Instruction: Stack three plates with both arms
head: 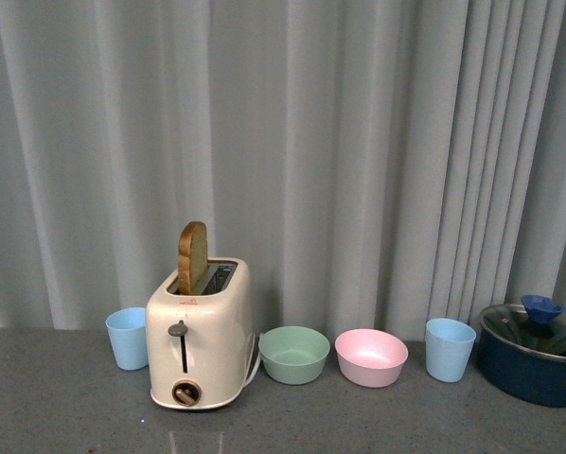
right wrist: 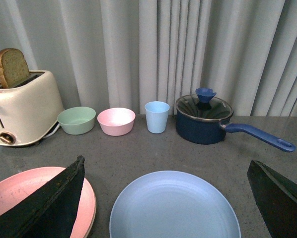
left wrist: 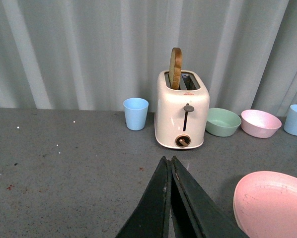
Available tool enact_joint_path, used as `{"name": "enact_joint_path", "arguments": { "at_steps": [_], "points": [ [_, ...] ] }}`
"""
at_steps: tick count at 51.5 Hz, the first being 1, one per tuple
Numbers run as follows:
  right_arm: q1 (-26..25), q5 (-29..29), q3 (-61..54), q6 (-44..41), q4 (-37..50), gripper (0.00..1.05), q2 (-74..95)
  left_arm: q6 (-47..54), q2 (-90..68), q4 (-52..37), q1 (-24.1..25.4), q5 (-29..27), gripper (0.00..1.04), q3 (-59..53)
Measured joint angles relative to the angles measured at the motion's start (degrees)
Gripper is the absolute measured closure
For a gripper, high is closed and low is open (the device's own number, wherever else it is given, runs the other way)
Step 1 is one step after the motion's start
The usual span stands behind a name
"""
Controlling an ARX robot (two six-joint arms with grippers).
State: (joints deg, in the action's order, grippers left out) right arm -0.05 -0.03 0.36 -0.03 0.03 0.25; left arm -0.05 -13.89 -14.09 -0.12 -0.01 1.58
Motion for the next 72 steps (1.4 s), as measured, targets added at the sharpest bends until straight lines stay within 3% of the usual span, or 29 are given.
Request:
{"name": "enact_joint_path", "arguments": {
  "at_steps": [12, 16, 28, 45, 49, 51, 53, 55, 57, 66, 72],
  "points": [
    [0.0, 0.0, 0.0, 0.0, 0.0, 0.07, 0.0, 0.0, 4.28, 4.28, 0.0, 0.0, 1.01, 0.02],
    [0.0, 0.0, 0.0, 0.0, 0.0, 0.07, 0.0, 0.0, 11.13, 13.14, 0.0, 0.02, 1.01, 0.02],
    [0.0, 0.0, 0.0, 0.0, 0.0, 0.07, 0.0, -0.04, 13.64, 14.05, 0.0, 0.02, 1.01, 0.02],
    [0.0, -0.02, 0.0, 0.0, 0.0, 0.07, 0.0, -0.02, 13.66, 14.05, 0.0, 0.02, 0.45, 0.02],
    [0.0, -0.02, 0.0, 0.0, 0.0, 0.07, 0.0, -0.02, 13.66, 14.05, 0.0, 0.02, 0.23, 0.02],
    [1.14, 3.89, 0.11, 0.57, -0.2, 0.07, 0.72, -0.02, 13.66, 14.05, 0.0, 0.02, 0.15, 0.02],
    [1.9, 13.33, 0.94, 1.66, 1.73, 0.07, 4.44, -0.02, 13.66, 14.05, 0.0, 0.0, 0.06, 0.02],
    [-0.09, 16.17, 1.88, 2.14, 5.09, 0.07, 8.92, -0.02, 13.66, 14.05, 0.0, -0.15, 0.06, 0.02],
    [-3.8, 15.1, 3.1, 2.27, 8.98, 0.07, 13.66, -0.02, 13.66, 14.05, 0.0, 0.04, 0.08, 0.02],
    [-22.34, -0.68, 11.63, 5.22, 25.66, 0.07, 38.51, -0.02, 13.66, 14.05, 0.0, 0.02, 0.07, 0.02],
    [-31.1, -9.07, 20.81, 8.35, 25.11, 0.07, 58.71, -0.02, 13.66, 14.05, 0.0, 0.0, 0.07, 0.02]
  ]
}}
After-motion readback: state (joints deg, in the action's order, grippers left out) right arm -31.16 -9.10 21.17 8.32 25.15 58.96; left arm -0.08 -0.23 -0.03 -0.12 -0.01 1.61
